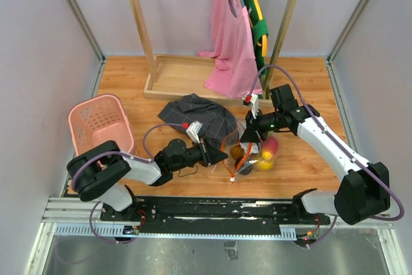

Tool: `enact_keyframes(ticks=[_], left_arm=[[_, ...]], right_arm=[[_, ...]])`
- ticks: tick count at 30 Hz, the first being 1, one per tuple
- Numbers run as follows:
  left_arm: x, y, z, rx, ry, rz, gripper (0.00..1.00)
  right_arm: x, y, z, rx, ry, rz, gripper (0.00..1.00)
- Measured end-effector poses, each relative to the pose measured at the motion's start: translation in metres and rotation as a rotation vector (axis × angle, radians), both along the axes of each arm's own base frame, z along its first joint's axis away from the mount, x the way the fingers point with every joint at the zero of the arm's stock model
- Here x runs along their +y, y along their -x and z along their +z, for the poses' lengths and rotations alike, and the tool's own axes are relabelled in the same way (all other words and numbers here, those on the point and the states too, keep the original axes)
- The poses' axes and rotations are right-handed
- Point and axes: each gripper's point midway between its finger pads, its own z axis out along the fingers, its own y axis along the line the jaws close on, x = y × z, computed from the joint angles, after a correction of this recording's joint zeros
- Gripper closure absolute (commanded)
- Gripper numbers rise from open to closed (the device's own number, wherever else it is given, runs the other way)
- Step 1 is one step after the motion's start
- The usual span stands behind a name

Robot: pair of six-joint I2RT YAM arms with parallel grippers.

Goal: Open the zip-top bag and remove the fake food
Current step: Open the zipper of the food storage bag at the center of the board.

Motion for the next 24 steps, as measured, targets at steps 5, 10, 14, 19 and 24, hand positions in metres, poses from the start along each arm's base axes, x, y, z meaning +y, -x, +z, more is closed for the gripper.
enact_keyframes(ticks=[5, 10, 14, 19, 24], left_arm=[[0.012, -0.018, 0.0, -0.012, -0.105, 0.125, 0.99], [0.029, -0.026, -0.003, -0.022, -0.176, 0.21, 1.0], [0.028, -0.025, -0.01, -0.009, -0.222, 0.192, 1.0], [0.014, -0.019, -0.029, 0.035, -0.283, 0.125, 1.0], [0.016, -0.004, -0.036, 0.045, -0.31, 0.099, 1.0]], right_arm=[[0.011, 0.007, 0.006, -0.005, -0.058, 0.07, 0.99], [0.009, 0.001, 0.008, -0.054, -0.041, 0.054, 0.99], [0.002, -0.016, 0.0, -0.08, 0.023, -0.028, 0.99], [0.047, 0.006, 0.002, 0.02, -0.08, 0.084, 0.99], [0.073, 0.016, 0.006, 0.055, -0.122, 0.131, 0.99]])
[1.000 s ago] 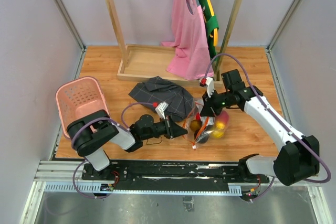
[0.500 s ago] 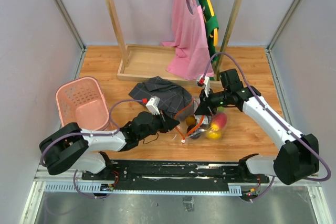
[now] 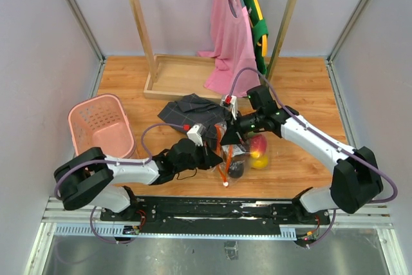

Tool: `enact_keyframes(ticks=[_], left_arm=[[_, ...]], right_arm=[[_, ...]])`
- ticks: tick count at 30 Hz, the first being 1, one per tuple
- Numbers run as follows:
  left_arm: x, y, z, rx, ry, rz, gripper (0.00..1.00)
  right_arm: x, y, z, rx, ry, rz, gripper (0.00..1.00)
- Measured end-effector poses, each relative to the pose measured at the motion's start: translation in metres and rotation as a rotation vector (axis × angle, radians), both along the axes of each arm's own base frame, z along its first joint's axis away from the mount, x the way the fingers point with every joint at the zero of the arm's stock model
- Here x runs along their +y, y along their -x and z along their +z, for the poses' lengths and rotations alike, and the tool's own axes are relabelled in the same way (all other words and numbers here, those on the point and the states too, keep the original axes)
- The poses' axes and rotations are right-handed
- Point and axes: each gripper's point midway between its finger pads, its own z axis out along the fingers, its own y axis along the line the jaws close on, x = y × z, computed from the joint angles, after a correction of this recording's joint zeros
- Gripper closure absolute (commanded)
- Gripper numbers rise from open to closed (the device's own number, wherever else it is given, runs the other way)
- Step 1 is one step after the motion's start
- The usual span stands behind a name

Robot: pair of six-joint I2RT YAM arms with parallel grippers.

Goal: Open the zip-top bag and remove the fake food
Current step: Open the zipper of the food storage bag at the center of the board.

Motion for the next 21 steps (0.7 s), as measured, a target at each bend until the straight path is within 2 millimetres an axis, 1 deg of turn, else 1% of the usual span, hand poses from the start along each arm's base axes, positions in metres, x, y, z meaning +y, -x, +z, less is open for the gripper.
enact_keyframes(ticks=[3, 6, 9, 11, 13, 15, 16, 18, 21], left_arm=[[0.007, 0.003, 0.008, -0.015, 0.022, 0.013, 1.0], [0.012, 0.005, 0.015, -0.026, 0.038, 0.025, 1.0], [0.016, 0.005, 0.018, -0.022, 0.039, 0.04, 1.0], [0.019, 0.006, 0.019, -0.02, 0.037, 0.051, 1.0], [0.021, 0.006, 0.021, -0.02, 0.035, 0.061, 1.0], [0.024, 0.007, 0.023, -0.024, 0.036, 0.071, 0.99], [0.026, 0.007, 0.023, -0.026, 0.034, 0.075, 0.96], [0.031, 0.008, 0.022, -0.029, 0.03, 0.087, 0.89], [0.041, 0.01, 0.018, -0.03, 0.025, 0.107, 0.74]], right_arm=[[-0.006, -0.009, -0.004, -0.037, 0.04, -0.032, 0.99], [-0.023, -0.021, -0.012, -0.1, 0.108, -0.07, 0.99], [-0.047, -0.04, -0.021, -0.22, 0.222, -0.127, 0.99], [-0.052, -0.046, -0.021, -0.265, 0.25, -0.136, 0.99], [-0.05, -0.042, -0.021, -0.259, 0.239, -0.109, 0.99], [-0.044, -0.028, -0.023, -0.202, 0.206, -0.041, 0.99], [-0.041, -0.022, -0.022, -0.174, 0.185, -0.008, 0.99], [-0.034, -0.011, -0.017, -0.132, 0.136, 0.057, 0.98], [-0.032, 0.0, -0.01, -0.13, 0.089, 0.117, 0.98]])
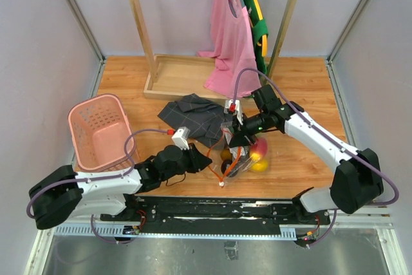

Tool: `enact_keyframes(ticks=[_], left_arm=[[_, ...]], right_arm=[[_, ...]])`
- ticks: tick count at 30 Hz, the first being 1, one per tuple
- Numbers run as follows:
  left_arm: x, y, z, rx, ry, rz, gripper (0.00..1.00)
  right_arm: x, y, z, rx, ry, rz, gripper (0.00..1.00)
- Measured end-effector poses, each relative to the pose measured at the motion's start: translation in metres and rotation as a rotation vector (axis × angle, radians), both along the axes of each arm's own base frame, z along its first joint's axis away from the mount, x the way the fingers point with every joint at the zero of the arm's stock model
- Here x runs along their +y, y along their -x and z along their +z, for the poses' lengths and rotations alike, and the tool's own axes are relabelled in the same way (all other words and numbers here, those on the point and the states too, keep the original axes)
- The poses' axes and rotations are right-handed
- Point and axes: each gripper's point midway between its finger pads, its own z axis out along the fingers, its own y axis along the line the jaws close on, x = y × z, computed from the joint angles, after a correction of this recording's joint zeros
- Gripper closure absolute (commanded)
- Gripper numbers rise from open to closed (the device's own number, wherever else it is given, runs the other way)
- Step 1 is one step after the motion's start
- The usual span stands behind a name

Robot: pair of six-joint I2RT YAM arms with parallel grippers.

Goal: Open the zip-top bag and remove the fake food
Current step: Open the zipper of the food storage bag at the center of the board, then pick up the fake fruit from the zipper food storage bag.

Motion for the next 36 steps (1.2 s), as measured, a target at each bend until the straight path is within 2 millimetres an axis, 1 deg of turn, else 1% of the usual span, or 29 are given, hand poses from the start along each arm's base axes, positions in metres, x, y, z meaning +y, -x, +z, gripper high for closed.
enact_keyframes(ticks=[1, 2, 3, 5, 7, 10, 12, 15, 17, 22, 25, 29, 31, 36], left_arm=[[0.004, 0.001, -0.001, -0.003, -0.001, 0.006, 0.69], [0.007, 0.002, 0.001, -0.009, 0.003, 0.009, 0.62], [0.009, 0.003, 0.005, -0.021, 0.013, 0.01, 0.58], [0.011, 0.004, 0.018, -0.058, 0.037, 0.005, 0.52], [0.013, 0.004, 0.039, -0.111, 0.082, 0.0, 0.49], [0.016, 0.006, 0.073, -0.194, 0.162, -0.009, 0.49], [0.014, 0.008, 0.087, -0.226, 0.2, -0.026, 0.49], [0.005, 0.014, 0.094, -0.236, 0.224, -0.075, 0.49], [-0.009, 0.02, 0.098, -0.239, 0.224, -0.123, 0.49], [-0.055, 0.041, 0.096, -0.244, 0.176, -0.265, 0.5], [-0.07, 0.04, 0.089, -0.251, 0.137, -0.282, 0.5], [-0.078, 0.032, 0.074, -0.244, 0.062, -0.262, 0.5], [-0.08, 0.029, 0.069, -0.243, 0.038, -0.253, 0.51], [-0.083, 0.029, 0.058, -0.232, -0.001, -0.255, 0.6]], right_arm=[[0.0, 0.002, 0.001, -0.008, -0.008, 0.016, 0.98], [-0.001, 0.003, 0.002, -0.019, -0.011, 0.028, 0.98], [-0.002, 0.004, 0.001, -0.027, -0.009, 0.039, 0.98], [-0.004, 0.006, -0.001, -0.038, -0.003, 0.059, 0.98], [-0.006, 0.009, -0.003, -0.043, 0.002, 0.077, 0.98], [-0.009, 0.013, -0.007, -0.039, 0.012, 0.103, 0.98], [-0.01, 0.016, -0.008, -0.038, 0.015, 0.116, 0.98], [-0.01, 0.018, -0.008, -0.042, 0.011, 0.131, 0.98], [-0.011, 0.019, -0.008, -0.04, 0.013, 0.135, 0.98], [-0.011, 0.02, -0.011, -0.029, 0.014, 0.146, 0.98], [-0.011, 0.02, -0.014, -0.016, 0.021, 0.149, 0.98], [-0.012, 0.021, -0.015, -0.008, 0.025, 0.15, 0.98], [-0.012, 0.021, -0.015, -0.008, 0.025, 0.15, 0.98], [-0.01, 0.019, -0.011, -0.016, 0.021, 0.149, 0.99]])
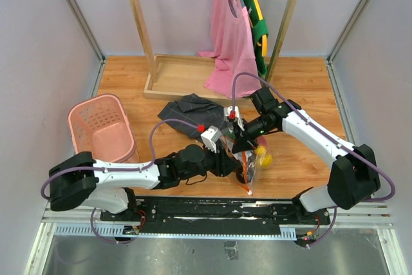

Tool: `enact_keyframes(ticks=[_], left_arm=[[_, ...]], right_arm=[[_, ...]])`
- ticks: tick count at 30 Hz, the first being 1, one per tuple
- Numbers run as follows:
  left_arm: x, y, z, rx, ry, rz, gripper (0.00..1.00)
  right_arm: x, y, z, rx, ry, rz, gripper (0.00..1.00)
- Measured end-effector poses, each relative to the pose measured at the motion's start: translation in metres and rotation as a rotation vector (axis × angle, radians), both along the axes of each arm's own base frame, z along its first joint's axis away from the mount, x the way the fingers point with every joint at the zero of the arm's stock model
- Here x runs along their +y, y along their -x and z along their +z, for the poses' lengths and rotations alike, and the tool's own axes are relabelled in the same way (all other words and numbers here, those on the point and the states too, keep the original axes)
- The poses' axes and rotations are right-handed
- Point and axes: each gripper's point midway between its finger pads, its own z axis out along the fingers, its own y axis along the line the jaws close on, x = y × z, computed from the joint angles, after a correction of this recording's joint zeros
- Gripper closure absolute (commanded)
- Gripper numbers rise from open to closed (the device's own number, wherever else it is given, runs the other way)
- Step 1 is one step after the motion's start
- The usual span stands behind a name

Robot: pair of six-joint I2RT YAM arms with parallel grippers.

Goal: Open the zip-top bag and remove the fake food
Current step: Pick up the fake fruit from the zipper food storage bag.

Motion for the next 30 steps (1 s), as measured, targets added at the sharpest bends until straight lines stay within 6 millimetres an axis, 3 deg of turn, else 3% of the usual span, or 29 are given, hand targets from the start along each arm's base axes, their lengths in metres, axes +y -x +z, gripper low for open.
enact_keyframes(ticks=[4, 9, 13, 17, 30], left_arm=[[-0.002, 0.0, -0.02, 0.021, -0.049, -0.003, 0.6], [-0.004, 0.002, -0.045, 0.052, -0.117, -0.01, 0.48], [-0.01, 0.002, -0.049, 0.058, -0.132, -0.025, 0.31], [-0.015, 0.002, -0.048, 0.063, -0.138, -0.033, 0.25], [-0.02, 0.002, -0.076, 0.114, -0.176, -0.026, 0.23]], right_arm=[[0.0, 0.0, 0.001, 0.001, 0.0, -0.002, 0.98], [0.0, 0.0, 0.001, 0.001, -0.001, -0.003, 0.98], [0.0, 0.0, 0.001, 0.005, 0.0, -0.007, 0.98], [0.001, 0.0, 0.001, 0.013, 0.003, -0.014, 0.98], [0.0, -0.003, -0.007, 0.049, 0.034, -0.043, 0.98]])
